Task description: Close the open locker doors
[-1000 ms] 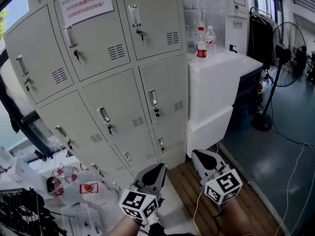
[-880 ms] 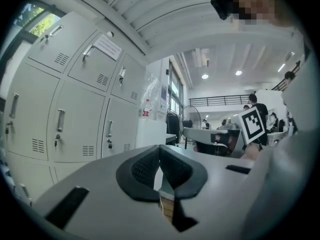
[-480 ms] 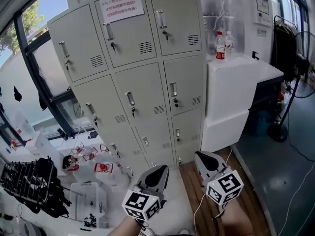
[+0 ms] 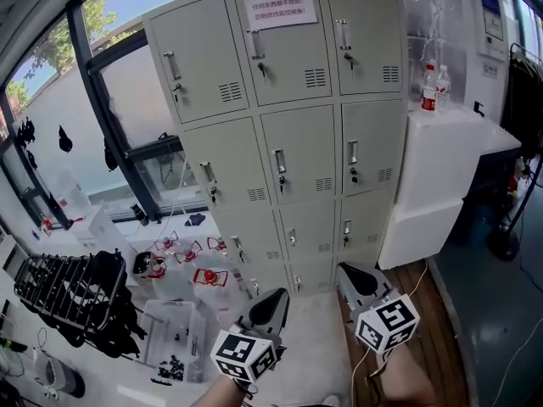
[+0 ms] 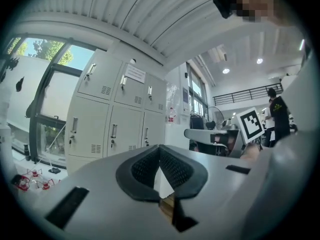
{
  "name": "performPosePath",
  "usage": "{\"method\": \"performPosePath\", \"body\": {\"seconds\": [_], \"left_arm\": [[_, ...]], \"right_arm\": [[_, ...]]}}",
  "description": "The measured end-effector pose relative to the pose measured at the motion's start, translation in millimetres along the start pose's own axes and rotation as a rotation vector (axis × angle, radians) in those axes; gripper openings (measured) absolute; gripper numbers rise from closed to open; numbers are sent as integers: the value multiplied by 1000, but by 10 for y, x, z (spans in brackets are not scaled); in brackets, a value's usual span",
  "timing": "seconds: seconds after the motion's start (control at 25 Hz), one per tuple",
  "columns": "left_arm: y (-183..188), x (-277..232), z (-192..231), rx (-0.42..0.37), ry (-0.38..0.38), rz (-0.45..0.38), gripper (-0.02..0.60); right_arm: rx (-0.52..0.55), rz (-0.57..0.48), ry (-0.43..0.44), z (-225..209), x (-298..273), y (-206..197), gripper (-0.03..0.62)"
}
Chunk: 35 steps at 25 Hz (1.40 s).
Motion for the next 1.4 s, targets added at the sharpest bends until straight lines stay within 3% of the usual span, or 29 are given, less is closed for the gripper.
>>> {"method": "performPosePath", "body": {"seconds": [0.32, 0.92, 1.4], "left_arm": [[-36, 338, 411, 24, -56, -20, 3], [-318, 412, 417, 91, -260, -6, 3], [-228, 521, 467, 80, -255, -30, 3]], "right_arm": [[11, -5, -97, 500, -44, -80, 0], [-8, 17, -348, 833, 427, -361, 0], [8, 3, -352, 940, 471, -309, 0]]}}
Point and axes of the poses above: the fingertips, and each gripper's own axes: x backward along the fingers, z to its left, y out of its top, the point moved 9 cm from there along x, backward along the fingers, and after that the axes turned 9 degrees about -x, right-handed, at the moved point
